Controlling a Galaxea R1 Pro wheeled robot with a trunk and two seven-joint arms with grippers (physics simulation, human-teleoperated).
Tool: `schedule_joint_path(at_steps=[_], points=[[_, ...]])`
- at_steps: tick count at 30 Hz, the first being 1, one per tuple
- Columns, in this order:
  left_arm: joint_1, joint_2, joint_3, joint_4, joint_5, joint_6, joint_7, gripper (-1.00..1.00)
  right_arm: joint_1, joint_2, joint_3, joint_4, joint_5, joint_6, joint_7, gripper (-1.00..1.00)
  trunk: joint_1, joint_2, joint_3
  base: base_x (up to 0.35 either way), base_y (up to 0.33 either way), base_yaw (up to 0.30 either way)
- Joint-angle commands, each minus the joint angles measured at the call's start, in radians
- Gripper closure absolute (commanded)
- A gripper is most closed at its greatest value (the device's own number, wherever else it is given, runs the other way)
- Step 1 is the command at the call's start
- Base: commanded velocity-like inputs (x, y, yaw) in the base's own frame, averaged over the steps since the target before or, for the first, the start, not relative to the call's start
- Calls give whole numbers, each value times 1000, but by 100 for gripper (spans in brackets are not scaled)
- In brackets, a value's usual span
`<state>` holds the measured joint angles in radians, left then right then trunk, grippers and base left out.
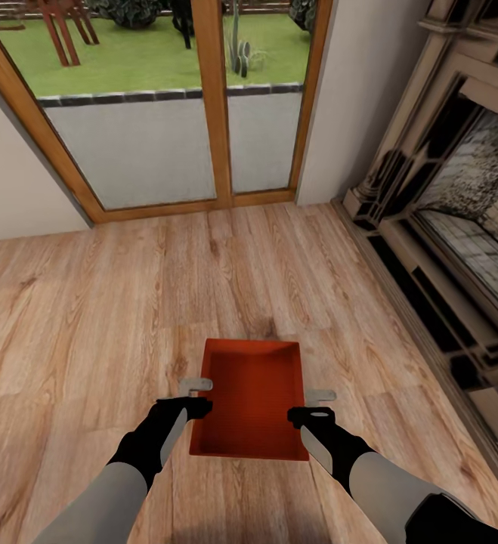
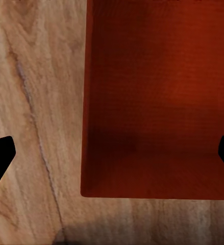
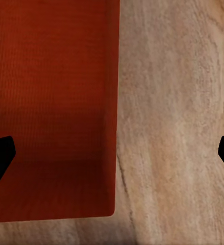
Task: Move the two storage containers from the living room to the garage. In the garage, place one container on the floor and stack the other container on top of it (either order is fine).
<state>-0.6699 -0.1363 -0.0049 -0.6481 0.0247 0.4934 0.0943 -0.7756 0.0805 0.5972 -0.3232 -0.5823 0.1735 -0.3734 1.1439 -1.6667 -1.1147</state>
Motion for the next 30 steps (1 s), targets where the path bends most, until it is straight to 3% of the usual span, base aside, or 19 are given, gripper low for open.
schedule_joint_path(at_steps=[1, 4, 14, 22, 27, 28, 30], points=[[0, 0, -1, -13, 2, 7, 5, -100, -1, -1, 8, -2, -5, 7, -7, -100, 0, 0, -1, 0, 0, 0], [0, 0, -1, -35, 2, 11, 6, -100, -1, -2, 8, -2, -5, 7, -7, -100, 0, 0, -1, 0, 0, 0], [0, 1, -5, -54, 0, 21, 7, -100, -1, -1, 8, -1, -5, 4, -6, -100, 38, -70, -32, 0, 0, 0], [1, 4, -4, -57, -8, 20, 11, -100, -1, 1, 7, 0, -5, 3, -6, -100, 38, -70, -32, 0, 0, 0], [0, 4, -2, -57, -68, 18, 11, -100, -1, 2, 7, 1, -5, 3, -5, -100, 38, -70, -32, 0, 0, 0], [0, 4, -3, -57, -97, 17, 9, -100, -1, 2, 7, 1, -5, 3, -5, -100, 38, -70, -32, 0, 0, 0], [0, 3, -4, -57, -105, 17, 9, -100, -1, 2, 7, 1, -5, 3, -5, -100, 38, -70, -32, 0, 0, 0]])
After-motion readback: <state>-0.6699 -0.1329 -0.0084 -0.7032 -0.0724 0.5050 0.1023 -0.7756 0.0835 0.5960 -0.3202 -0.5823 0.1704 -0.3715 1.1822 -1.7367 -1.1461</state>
